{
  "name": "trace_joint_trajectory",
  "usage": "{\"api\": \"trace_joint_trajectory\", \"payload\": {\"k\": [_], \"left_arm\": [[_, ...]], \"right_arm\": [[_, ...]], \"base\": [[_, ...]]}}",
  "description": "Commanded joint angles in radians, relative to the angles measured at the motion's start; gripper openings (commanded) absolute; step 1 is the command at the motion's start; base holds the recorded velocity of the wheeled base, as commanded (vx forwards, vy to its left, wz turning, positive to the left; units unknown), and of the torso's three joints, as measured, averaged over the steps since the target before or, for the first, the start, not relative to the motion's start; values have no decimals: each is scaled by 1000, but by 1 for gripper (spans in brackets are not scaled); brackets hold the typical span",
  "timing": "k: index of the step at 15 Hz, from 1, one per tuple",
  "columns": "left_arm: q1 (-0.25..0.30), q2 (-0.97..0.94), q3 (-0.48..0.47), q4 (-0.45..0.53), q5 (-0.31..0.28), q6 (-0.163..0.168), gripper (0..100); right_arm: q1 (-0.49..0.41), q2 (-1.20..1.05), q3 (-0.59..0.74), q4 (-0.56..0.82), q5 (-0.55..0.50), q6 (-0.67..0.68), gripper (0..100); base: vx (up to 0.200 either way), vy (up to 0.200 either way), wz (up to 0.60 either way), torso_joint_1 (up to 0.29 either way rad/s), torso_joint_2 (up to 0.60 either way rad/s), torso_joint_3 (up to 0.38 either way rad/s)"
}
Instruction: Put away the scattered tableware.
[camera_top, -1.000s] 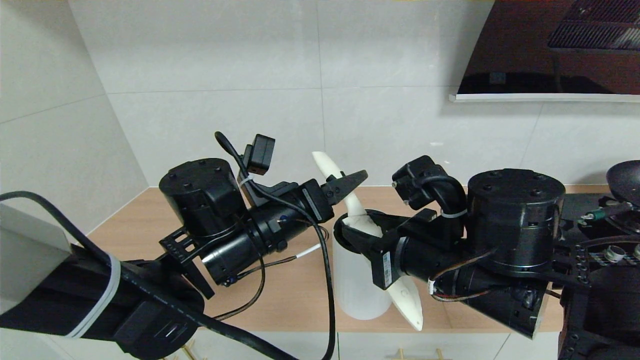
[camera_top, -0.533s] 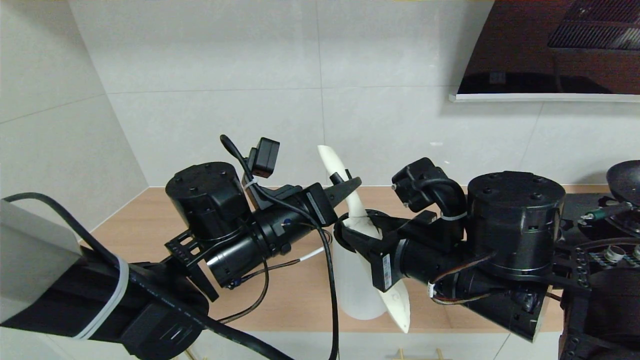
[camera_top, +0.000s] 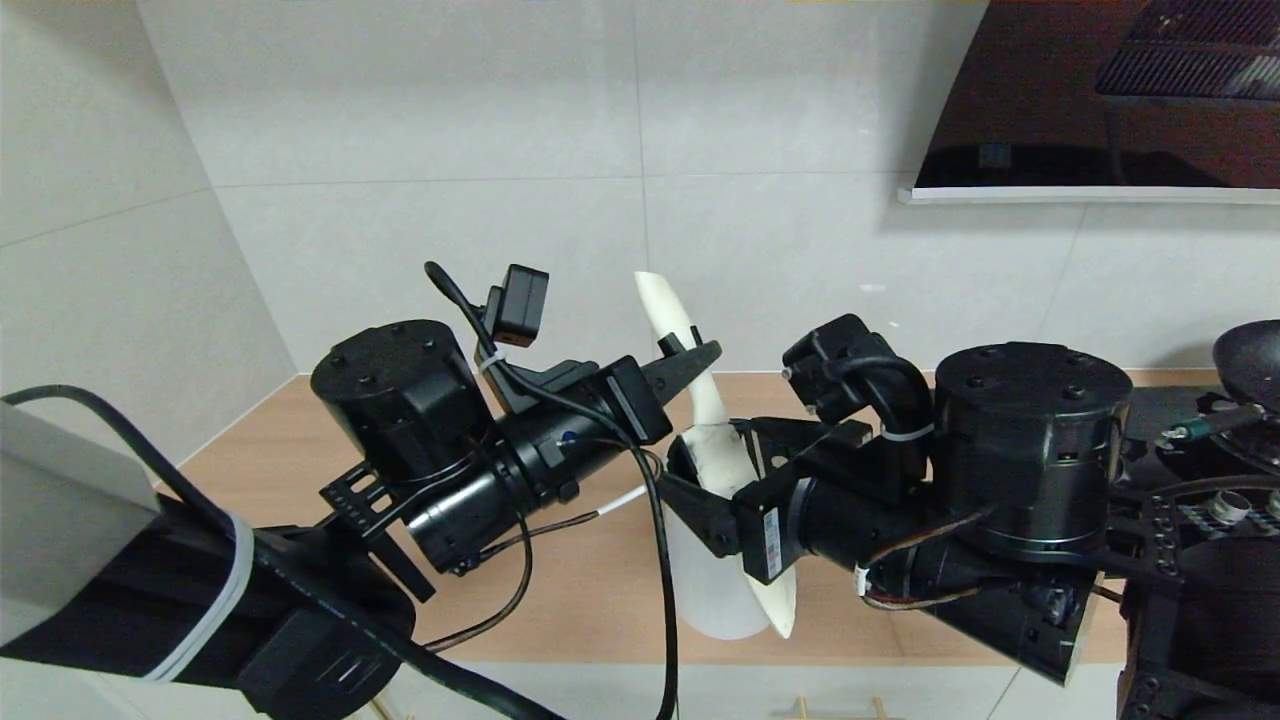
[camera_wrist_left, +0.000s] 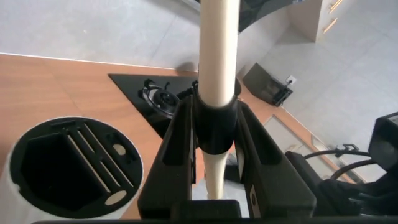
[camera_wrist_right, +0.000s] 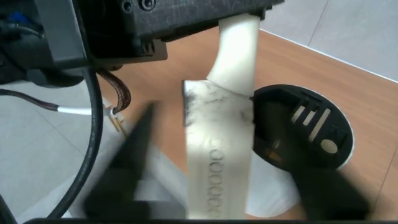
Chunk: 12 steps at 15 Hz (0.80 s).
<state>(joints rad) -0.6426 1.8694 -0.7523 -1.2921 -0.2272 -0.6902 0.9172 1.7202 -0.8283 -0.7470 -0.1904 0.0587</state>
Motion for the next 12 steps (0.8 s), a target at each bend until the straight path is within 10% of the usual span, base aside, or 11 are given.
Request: {"api": "trace_joint_trajectory", "payload": {"k": [1, 5, 10, 12], "left_arm": [[1, -49, -5, 16, 0, 0, 0], [46, -142, -102, 169, 69, 89, 0], [84, -98, -371, 395, 353, 334, 0], [32, -30, -415, 393, 585, 462, 0]], "right_arm": [[0, -5, 1, -2, -4, 0, 100], [-32, -102, 14, -5, -15, -7, 100], [-144, -171, 15, 2, -9, -10, 100], [-193, -180, 15, 2, -7, -11, 100]], "base": [[0, 0, 0, 0, 0, 0], [0, 0, 0, 0, 0, 0], [0, 0, 0, 0, 0, 0], [0, 0, 0, 0, 0, 0]]}}
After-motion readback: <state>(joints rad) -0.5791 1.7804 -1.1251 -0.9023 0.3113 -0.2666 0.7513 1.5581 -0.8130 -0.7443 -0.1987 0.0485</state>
